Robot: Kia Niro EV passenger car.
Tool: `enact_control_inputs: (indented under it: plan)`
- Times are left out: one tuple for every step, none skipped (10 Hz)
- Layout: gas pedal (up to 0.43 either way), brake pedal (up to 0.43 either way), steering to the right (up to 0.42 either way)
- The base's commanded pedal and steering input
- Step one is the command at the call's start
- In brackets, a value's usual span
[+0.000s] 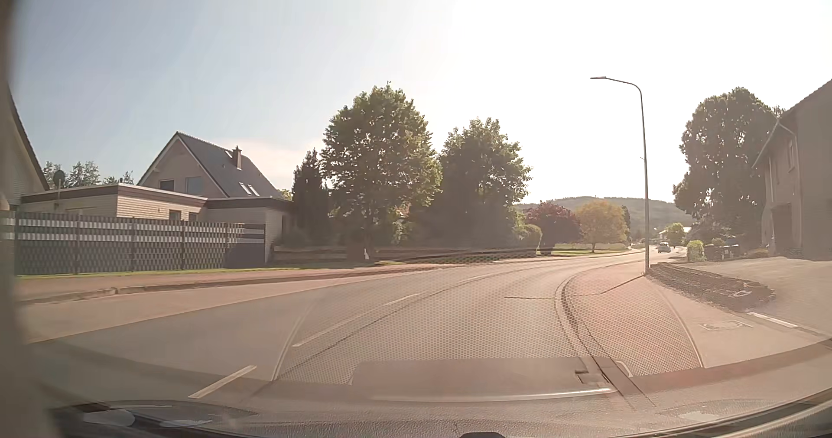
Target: Follow the waypoints while adhering to traffic rules and regulations
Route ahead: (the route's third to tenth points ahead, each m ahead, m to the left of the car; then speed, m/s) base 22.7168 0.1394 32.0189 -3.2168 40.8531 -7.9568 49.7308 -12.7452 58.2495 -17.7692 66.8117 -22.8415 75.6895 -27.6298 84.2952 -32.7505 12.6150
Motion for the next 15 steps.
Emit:
enact_control_inputs:
  plan:
    - [0.157,0.000,0.071]
    - [0.157,0.000,0.071]
    - [0.157,0.000,0.073]
    - [0.157,0.000,0.074]
    - [0.157,0.000,0.075]
    - [0.157,0.000,0.076]
    - [0.157,0.000,0.078]
    - [0.157,0.000,0.077]
    - [0.157,0.000,0.073]
    - [0.169,0.000,0.068]
    - [0.169,0.000,0.061]
    - [0.177,0.000,0.059]
    - [0.177,0.000,0.059]
    - [0.189,0.000,0.059]
    - [0.189,0.000,0.059]
